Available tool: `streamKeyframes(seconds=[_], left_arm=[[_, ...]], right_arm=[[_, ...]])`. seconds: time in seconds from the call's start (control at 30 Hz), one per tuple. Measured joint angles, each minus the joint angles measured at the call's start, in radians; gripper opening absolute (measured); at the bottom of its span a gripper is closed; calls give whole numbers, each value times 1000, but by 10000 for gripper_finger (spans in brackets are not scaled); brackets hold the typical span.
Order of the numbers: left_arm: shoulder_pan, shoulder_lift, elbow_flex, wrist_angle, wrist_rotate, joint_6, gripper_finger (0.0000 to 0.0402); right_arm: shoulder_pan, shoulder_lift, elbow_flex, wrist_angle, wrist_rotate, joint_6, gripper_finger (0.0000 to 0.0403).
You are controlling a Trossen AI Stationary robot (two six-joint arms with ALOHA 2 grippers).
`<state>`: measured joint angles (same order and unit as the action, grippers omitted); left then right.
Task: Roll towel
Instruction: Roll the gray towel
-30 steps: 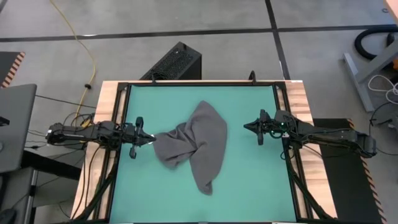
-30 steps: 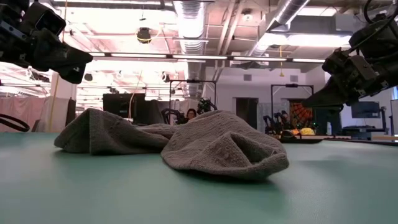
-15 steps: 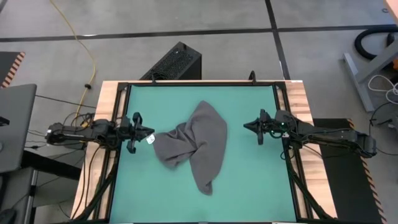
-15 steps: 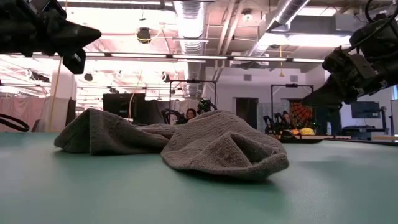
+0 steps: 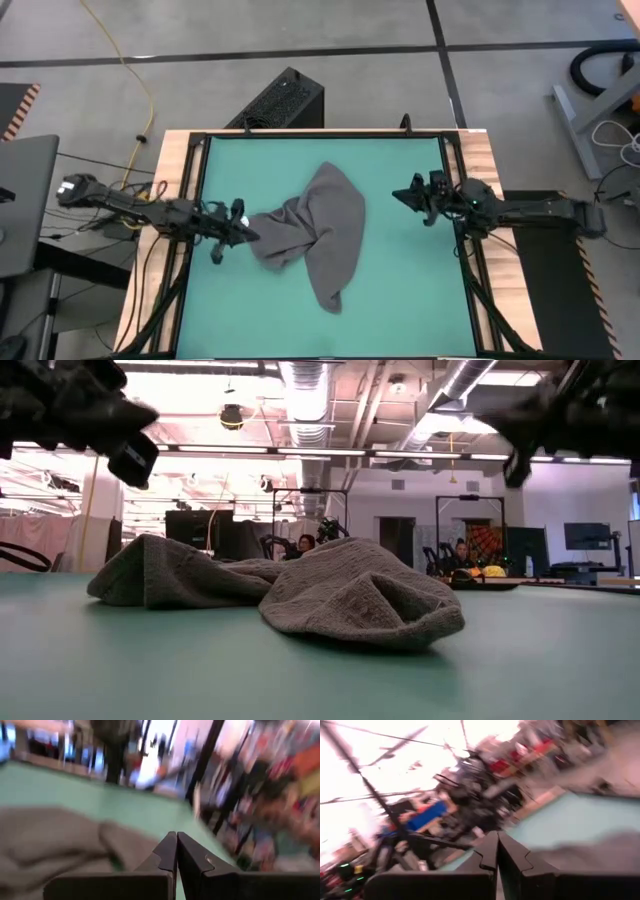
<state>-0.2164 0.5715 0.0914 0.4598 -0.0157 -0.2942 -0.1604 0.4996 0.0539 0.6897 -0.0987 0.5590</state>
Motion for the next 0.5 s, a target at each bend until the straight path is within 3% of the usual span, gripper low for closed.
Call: streamKeyframes(seconds=[0.23, 0.4, 0.5], left_arm=[[15, 193, 219, -551, -125, 23, 0], [74, 295, 359, -857, -310, -16, 6], [139, 355, 417, -935, -308, 15, 28]], right_arm=[[317, 201, 138, 109, 195, -403, 33], [415, 365, 271, 104, 231, -656, 33], [444, 467, 357, 108, 231, -731, 33]])
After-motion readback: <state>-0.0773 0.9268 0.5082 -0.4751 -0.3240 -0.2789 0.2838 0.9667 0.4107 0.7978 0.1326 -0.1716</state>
